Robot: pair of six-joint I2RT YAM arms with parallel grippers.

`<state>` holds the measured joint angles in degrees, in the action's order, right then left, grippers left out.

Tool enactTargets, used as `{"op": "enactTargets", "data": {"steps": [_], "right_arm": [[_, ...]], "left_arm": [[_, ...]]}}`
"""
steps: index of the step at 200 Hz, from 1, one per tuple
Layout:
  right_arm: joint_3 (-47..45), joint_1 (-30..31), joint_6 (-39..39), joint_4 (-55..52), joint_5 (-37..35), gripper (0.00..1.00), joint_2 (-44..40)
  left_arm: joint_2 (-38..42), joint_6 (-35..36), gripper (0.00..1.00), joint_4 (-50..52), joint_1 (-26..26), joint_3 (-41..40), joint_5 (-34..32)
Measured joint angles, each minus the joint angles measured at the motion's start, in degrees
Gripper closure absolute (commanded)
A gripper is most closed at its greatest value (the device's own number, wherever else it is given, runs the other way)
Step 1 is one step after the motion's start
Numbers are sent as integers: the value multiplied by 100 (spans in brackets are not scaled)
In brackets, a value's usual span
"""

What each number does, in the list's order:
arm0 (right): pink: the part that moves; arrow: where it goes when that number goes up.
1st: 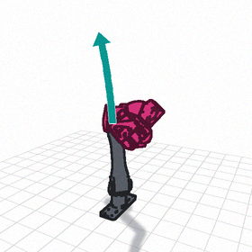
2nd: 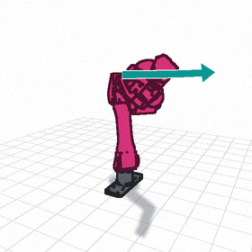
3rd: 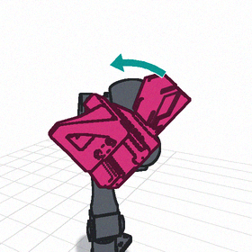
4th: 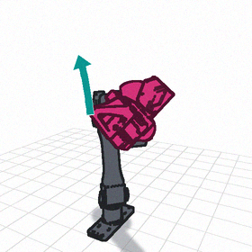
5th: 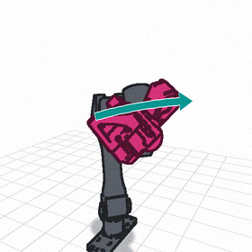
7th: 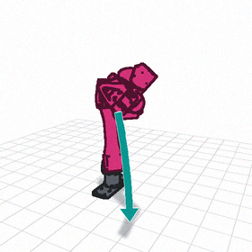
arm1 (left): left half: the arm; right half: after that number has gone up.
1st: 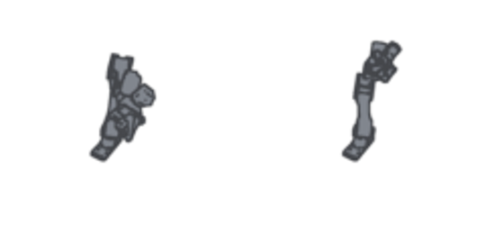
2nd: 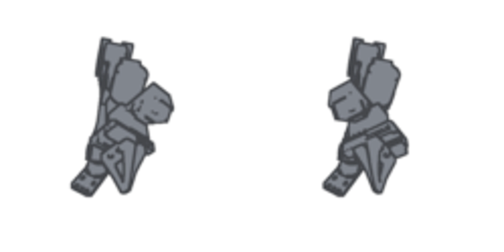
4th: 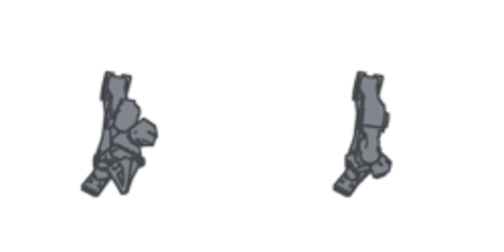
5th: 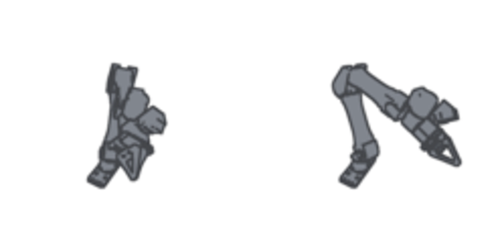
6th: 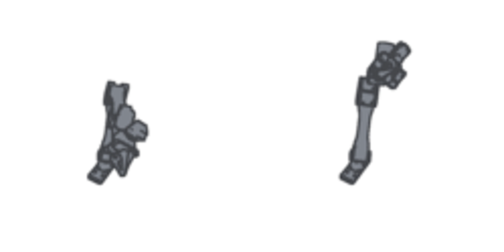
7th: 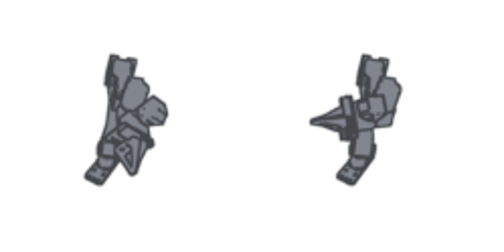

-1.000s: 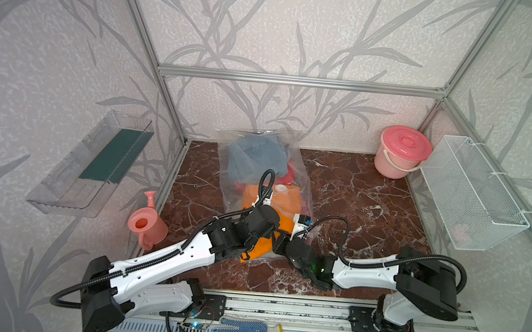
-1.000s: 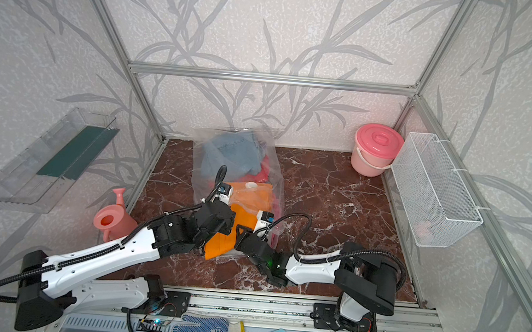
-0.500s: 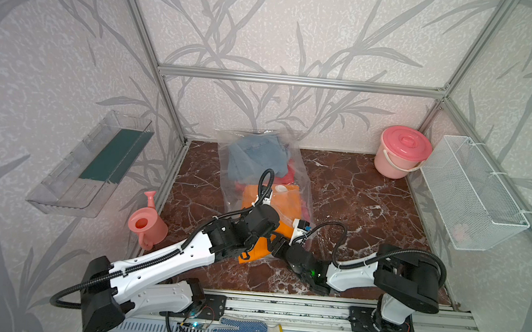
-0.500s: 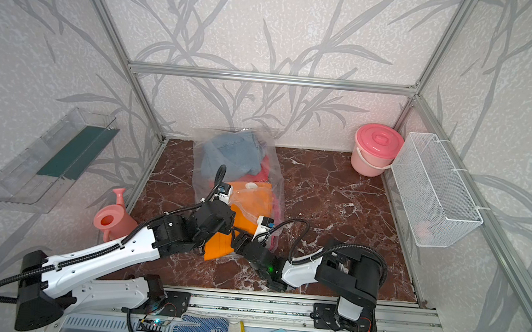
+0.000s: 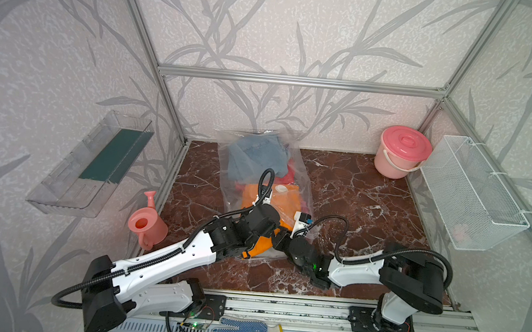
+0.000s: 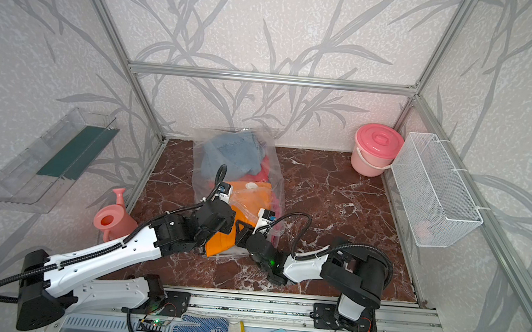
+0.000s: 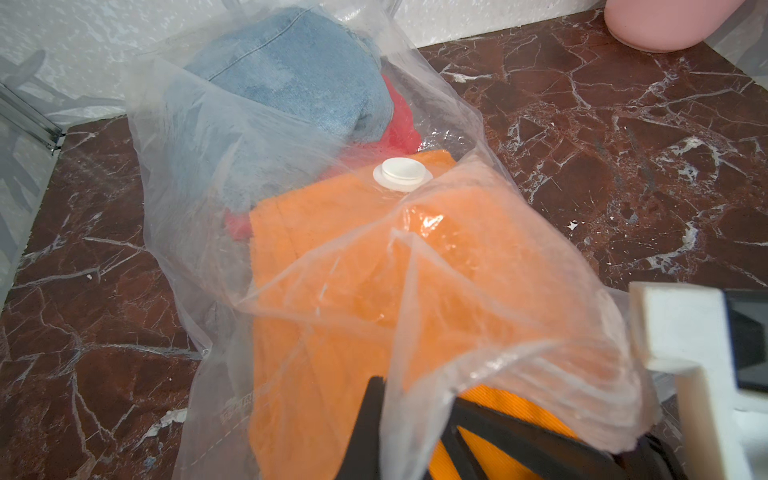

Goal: Take the trousers out of the vacuum bag
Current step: Take out the trousers from the vacuum bag.

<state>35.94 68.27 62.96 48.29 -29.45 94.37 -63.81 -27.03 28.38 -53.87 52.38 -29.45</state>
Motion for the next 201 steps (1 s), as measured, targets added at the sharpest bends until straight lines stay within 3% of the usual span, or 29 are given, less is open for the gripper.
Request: {"op": "enactTargets", "data": {"steps": [61, 102, 114, 121, 135, 152, 201], "right_arm": [[-284, 509, 98, -466, -262, 78, -505], [-463, 496, 247, -155, -308, 48, -229], [-466, 446, 256, 76, -293, 45, -87], [-466, 413, 269, 205, -280, 49, 17], [-470, 330, 269, 391, -247, 69, 153], [-470, 214, 260, 538, -188, 79, 210], [-481, 299, 127, 273, -155, 84, -164]], "left_arm": [[2, -17, 100, -15, 48, -81, 9], [2, -26, 100, -17, 63, -81, 31], [2, -44, 100, -13, 72, -81, 42], [2, -57, 100, -15, 74, -81, 46], [2, -66, 100, -13, 76, -81, 46], [2, -68, 100, -13, 79, -81, 44], [0, -105, 100, -24, 107, -92, 48]]}}
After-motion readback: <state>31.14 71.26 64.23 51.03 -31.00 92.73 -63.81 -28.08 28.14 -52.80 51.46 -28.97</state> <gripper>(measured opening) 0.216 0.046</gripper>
